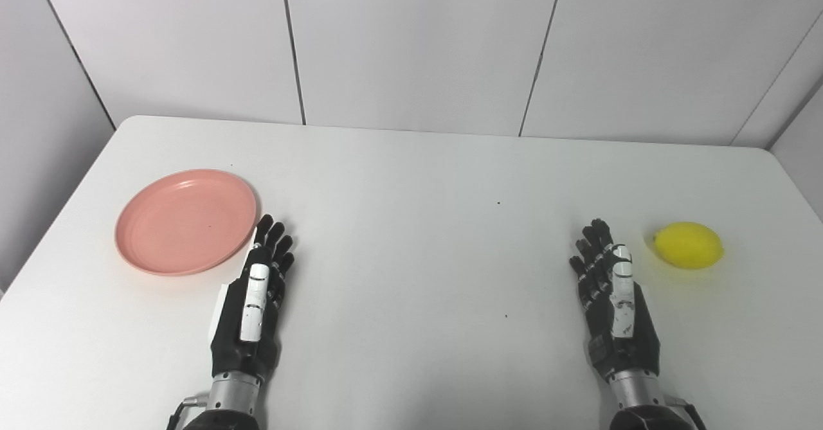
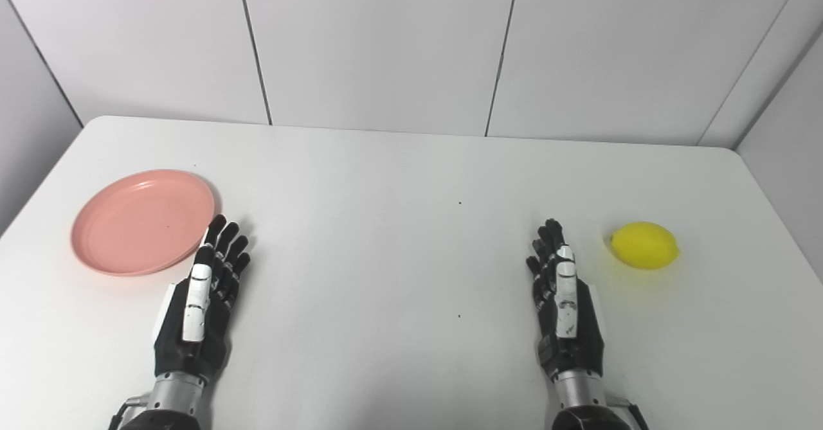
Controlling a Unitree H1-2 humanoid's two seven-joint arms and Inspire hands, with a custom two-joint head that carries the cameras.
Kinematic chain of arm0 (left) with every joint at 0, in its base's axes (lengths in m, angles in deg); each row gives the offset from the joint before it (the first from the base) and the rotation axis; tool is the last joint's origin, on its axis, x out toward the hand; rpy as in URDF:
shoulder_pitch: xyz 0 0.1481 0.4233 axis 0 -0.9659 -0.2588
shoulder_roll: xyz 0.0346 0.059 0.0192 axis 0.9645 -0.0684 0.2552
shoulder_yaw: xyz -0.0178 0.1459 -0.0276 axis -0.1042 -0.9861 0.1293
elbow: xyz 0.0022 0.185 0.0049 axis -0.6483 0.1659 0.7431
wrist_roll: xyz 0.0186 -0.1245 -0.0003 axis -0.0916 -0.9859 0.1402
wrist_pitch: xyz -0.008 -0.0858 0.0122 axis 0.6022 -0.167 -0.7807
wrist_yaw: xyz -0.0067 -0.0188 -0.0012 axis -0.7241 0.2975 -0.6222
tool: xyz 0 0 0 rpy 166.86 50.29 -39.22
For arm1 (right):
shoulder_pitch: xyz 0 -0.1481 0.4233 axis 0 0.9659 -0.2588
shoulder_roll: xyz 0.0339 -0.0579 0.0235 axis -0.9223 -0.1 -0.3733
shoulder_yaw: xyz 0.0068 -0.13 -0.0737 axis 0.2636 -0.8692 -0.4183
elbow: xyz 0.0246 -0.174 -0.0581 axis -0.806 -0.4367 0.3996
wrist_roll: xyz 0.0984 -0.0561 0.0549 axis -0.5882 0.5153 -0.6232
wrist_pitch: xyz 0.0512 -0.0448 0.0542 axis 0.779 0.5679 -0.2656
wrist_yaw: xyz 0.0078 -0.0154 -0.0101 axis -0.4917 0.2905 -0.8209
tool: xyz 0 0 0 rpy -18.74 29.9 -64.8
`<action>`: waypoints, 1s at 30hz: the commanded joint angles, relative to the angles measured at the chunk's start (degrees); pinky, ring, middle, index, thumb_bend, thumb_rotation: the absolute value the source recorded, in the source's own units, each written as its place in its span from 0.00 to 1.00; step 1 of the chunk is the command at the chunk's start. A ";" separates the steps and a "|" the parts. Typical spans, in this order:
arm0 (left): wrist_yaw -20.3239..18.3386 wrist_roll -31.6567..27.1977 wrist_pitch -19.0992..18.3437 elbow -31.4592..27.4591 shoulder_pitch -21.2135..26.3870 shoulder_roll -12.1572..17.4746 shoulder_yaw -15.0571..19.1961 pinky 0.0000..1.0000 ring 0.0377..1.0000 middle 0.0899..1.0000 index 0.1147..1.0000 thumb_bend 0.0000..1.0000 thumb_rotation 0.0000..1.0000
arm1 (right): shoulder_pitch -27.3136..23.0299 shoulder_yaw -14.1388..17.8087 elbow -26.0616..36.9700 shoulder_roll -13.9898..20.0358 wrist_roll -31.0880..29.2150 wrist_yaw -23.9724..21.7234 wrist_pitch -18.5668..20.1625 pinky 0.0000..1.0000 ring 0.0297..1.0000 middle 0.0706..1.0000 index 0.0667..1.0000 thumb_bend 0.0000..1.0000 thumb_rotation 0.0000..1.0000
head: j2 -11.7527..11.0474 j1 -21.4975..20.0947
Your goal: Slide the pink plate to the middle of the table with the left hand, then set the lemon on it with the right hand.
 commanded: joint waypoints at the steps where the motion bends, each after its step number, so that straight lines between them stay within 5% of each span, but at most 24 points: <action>1: -0.52 -0.87 -1.33 -0.27 -2.39 1.27 0.67 1.00 0.97 0.98 0.97 0.64 0.86 | 0.11 -0.49 -0.12 -0.97 0.14 0.31 0.97 1.00 1.00 0.97 0.96 0.72 0.99 | 0.22 -0.08; 30: -2.04 -0.24 -2.48 -0.79 -2.32 1.10 1.90 1.00 0.97 0.98 0.98 0.63 0.88 | 0.14 -0.98 0.75 -1.13 0.16 0.26 1.53 1.00 0.98 0.96 0.95 0.73 0.98 | 0.40 -0.31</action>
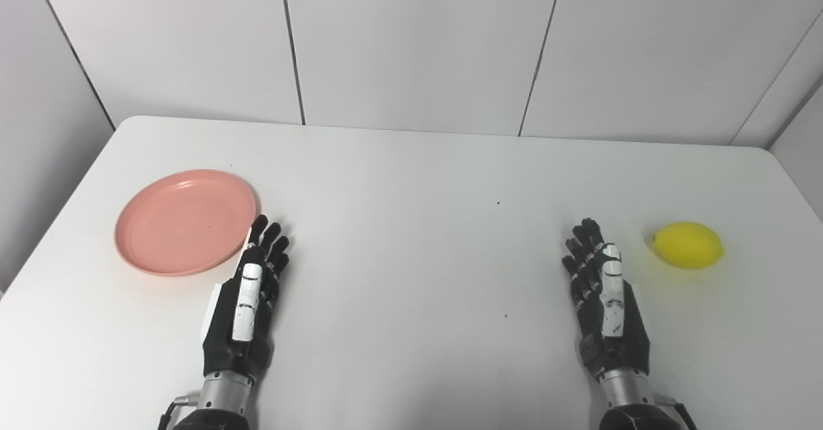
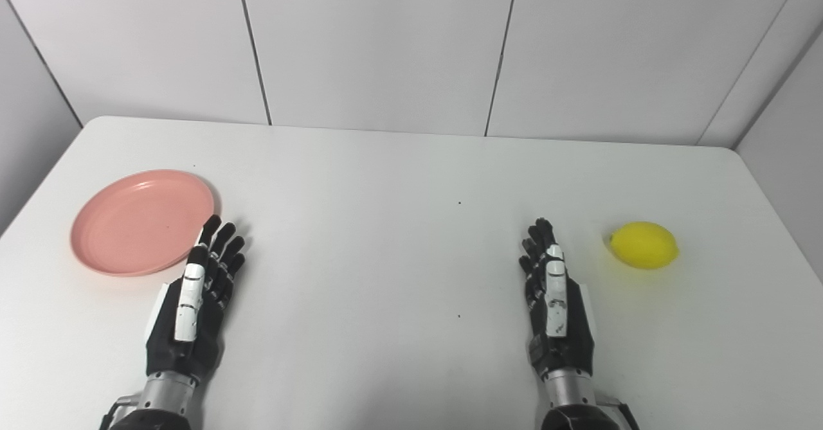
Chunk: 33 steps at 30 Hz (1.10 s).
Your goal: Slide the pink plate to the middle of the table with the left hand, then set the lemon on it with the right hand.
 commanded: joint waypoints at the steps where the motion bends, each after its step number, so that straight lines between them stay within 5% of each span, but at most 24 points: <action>1: -0.20 -0.28 -0.93 -0.32 -2.43 0.91 0.12 1.00 0.97 0.98 0.98 0.63 0.88 | 0.13 -0.29 0.54 -0.27 -0.36 -0.28 1.44 1.00 0.98 0.96 0.95 0.73 0.98 | -0.04 0.04; 8: 0.17 0.52 -0.44 0.52 -2.44 0.15 -0.30 1.00 0.97 0.98 0.97 0.62 0.88 | 0.10 0.20 -0.30 0.42 -1.35 -0.85 1.02 1.00 0.98 0.96 0.95 0.74 0.97 | -1.41 2.71; 17: 1.80 3.19 2.25 3.86 -2.12 -2.70 -2.49 1.00 0.96 0.96 0.96 0.67 0.84 | -0.25 2.53 -3.89 3.04 -4.34 -3.64 -0.76 1.00 0.99 0.98 0.95 0.74 0.97 | -5.61 10.99; 25: 3.32 4.81 3.94 6.19 -1.74 -3.58 -4.61 1.00 0.96 0.96 0.95 0.72 0.80 | -0.48 3.93 -5.72 4.50 -5.92 -5.75 -1.47 1.00 1.00 0.98 0.96 0.73 0.96 | -7.19 13.61; 33: 3.60 4.82 5.56 8.21 -1.44 -3.85 -5.05 1.00 0.96 0.96 0.95 0.65 0.81 | -0.78 4.37 -7.64 4.74 -6.19 -6.95 -2.73 1.00 1.00 0.99 0.97 0.74 0.96 | -8.55 14.62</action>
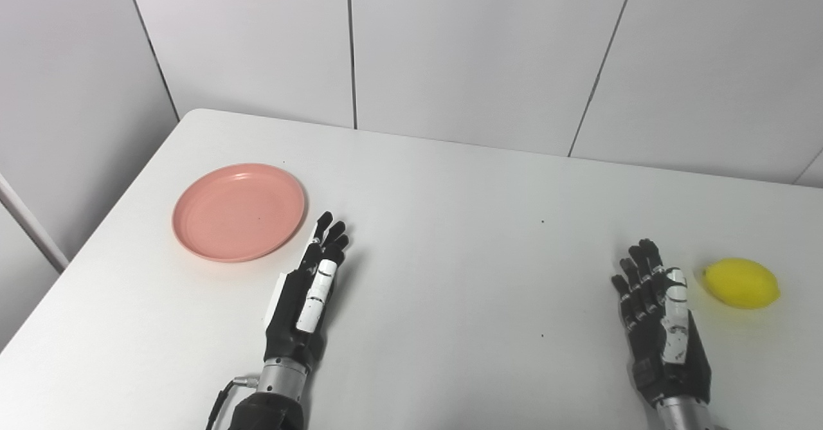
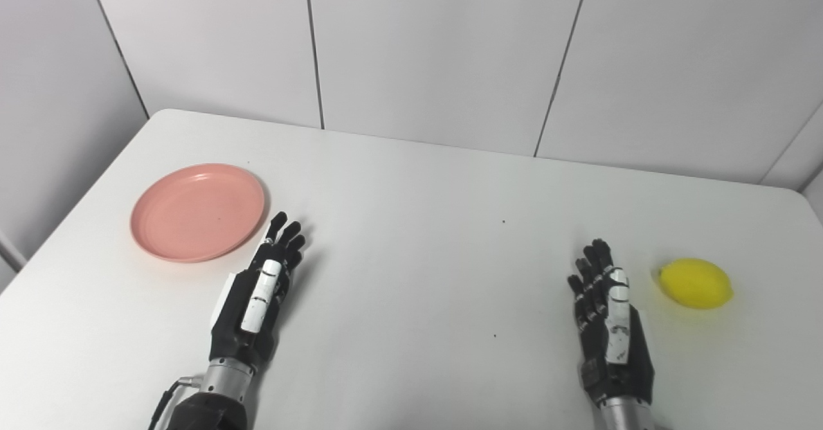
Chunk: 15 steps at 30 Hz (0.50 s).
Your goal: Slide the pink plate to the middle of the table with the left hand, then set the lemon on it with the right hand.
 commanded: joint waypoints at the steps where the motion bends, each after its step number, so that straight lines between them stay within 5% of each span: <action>1: 0.14 -0.16 2.03 4.38 -2.92 -1.60 -0.29 1.00 0.96 0.96 0.95 0.65 0.81 | 1.18 0.35 -2.70 0.26 -0.18 -0.69 -1.39 1.00 1.00 0.99 0.97 0.74 0.96 | -0.12 0.12; 15: 0.57 0.74 4.44 8.01 -1.88 -1.33 -0.50 0.99 0.96 0.96 0.95 0.63 0.83 | 0.46 0.57 -5.93 0.31 -1.14 -1.63 -3.09 1.00 1.00 0.99 0.97 0.70 0.98 | -3.56 0.91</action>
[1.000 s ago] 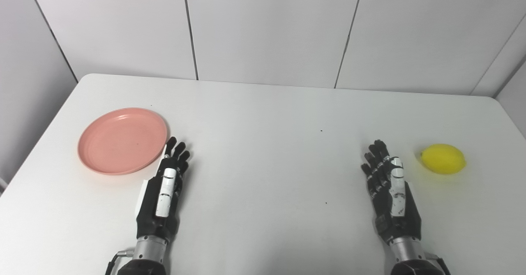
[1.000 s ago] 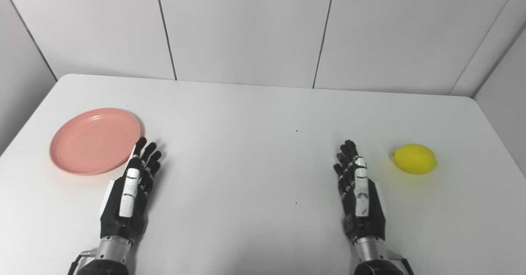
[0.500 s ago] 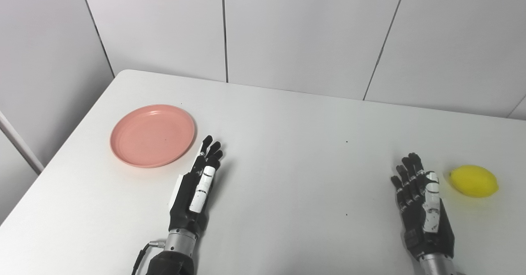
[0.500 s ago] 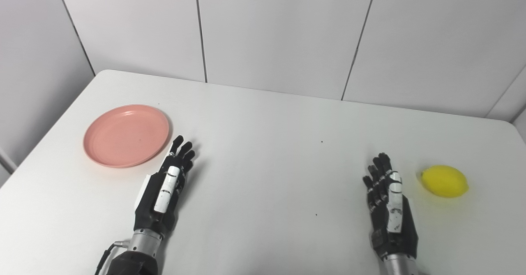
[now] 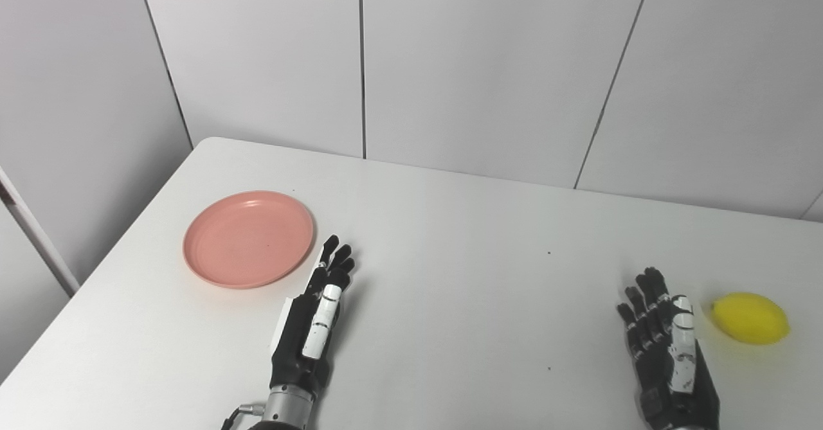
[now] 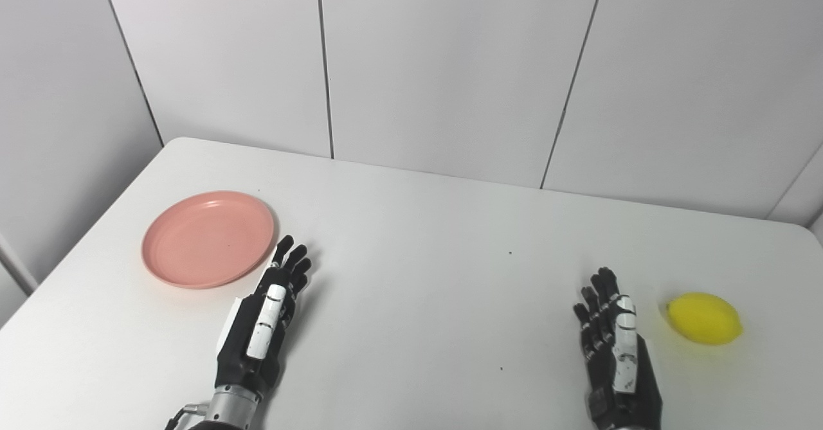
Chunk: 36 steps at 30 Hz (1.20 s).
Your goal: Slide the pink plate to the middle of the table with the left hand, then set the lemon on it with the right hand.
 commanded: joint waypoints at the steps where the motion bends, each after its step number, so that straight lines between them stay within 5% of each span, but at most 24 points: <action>1: -0.03 0.45 1.73 6.50 -2.76 -0.97 -0.16 0.99 0.95 0.96 0.95 0.63 0.83 | 1.33 0.19 -3.94 -0.08 -0.21 -0.90 -2.21 1.00 1.00 0.99 0.97 0.71 0.97 | -0.28 -0.08; 15: -0.63 -0.63 3.32 7.66 -2.77 -0.34 0.34 1.00 0.96 0.96 0.95 0.61 0.83 | 1.42 -0.27 -5.09 -0.82 0.41 -1.20 -3.67 1.00 1.00 0.99 0.98 0.71 0.97 | -1.65 -1.48; 22: -0.76 -0.95 4.45 4.37 -3.28 0.50 0.84 0.99 0.95 0.94 0.91 0.72 0.81 | 2.12 -0.75 -3.93 -1.29 0.60 -0.97 -2.43 1.00 1.00 1.00 0.98 0.70 0.98 | -1.70 -2.77; 28: -0.50 -1.22 -3.39 -6.09 -2.59 1.17 0.55 0.92 0.91 0.89 0.87 0.81 0.82 | 2.98 -0.99 -2.23 -1.83 1.03 0.13 -1.35 1.00 1.00 0.98 0.98 0.68 0.98 | -1.12 -3.30; 36: -1.98 -1.40 -9.30 -11.64 3.46 4.85 2.70 0.89 0.86 0.84 0.81 0.81 0.91 | 2.96 -1.42 -2.21 -2.14 1.74 0.05 -1.72 1.00 1.00 0.98 0.99 0.67 1.00 | -1.02 -4.22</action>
